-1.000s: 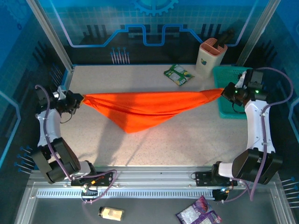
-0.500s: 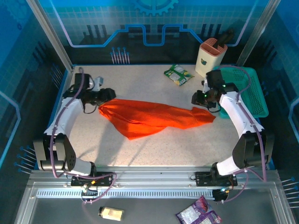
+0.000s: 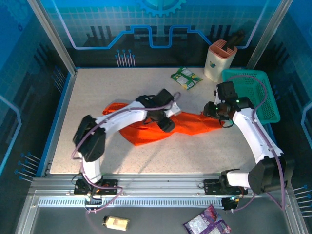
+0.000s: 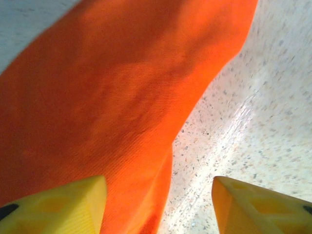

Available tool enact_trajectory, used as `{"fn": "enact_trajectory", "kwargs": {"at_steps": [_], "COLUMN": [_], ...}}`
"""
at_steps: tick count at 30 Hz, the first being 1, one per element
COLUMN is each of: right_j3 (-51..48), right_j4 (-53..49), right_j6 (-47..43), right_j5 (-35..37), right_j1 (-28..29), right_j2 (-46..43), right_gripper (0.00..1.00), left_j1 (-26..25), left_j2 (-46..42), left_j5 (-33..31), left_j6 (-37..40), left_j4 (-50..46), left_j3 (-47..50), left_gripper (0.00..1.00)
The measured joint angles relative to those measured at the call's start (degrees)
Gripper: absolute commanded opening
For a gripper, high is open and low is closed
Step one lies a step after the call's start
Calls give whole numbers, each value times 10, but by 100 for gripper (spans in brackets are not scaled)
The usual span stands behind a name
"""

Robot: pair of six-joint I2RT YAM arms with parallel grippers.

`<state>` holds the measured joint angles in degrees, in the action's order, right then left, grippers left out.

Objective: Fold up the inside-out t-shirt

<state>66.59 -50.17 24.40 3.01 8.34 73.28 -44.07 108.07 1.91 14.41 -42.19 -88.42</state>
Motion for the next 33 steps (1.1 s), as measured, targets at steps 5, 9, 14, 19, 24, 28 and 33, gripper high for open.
{"fn": "enact_trajectory", "kwargs": {"at_steps": [5,9,14,19,24,28,33], "right_j3": [-21,-28,-53,-92,-141,-189,-210], "right_j4": [-9,-20,-28,-24,24,107,223], "right_j6": [-1,-1,3,27,70,109,153], "right_j5": [0,1,-5,-11,-46,-77,-87], "right_j1": [-32,-40,-39,0,68,134,196], "right_j2": [-46,-80,-114,-125,-126,-123,-67], "right_gripper": [46,46,45,43,41,41,41], "left_j1": [-41,-44,-39,-26,9,52,118], "left_j2": [90,132,137,107,64,58,56], "left_j5": [-61,-104,-131,-102,-50,5,88], "left_j6": [56,80,99,100,83,48,-28], "left_j4": [-28,-34,-30,-19,-17,-28,-30], "left_j3": [-63,-80,-80,-81,-111,-169,-193], "left_gripper": [66,45,12,0,0,0,0]}}
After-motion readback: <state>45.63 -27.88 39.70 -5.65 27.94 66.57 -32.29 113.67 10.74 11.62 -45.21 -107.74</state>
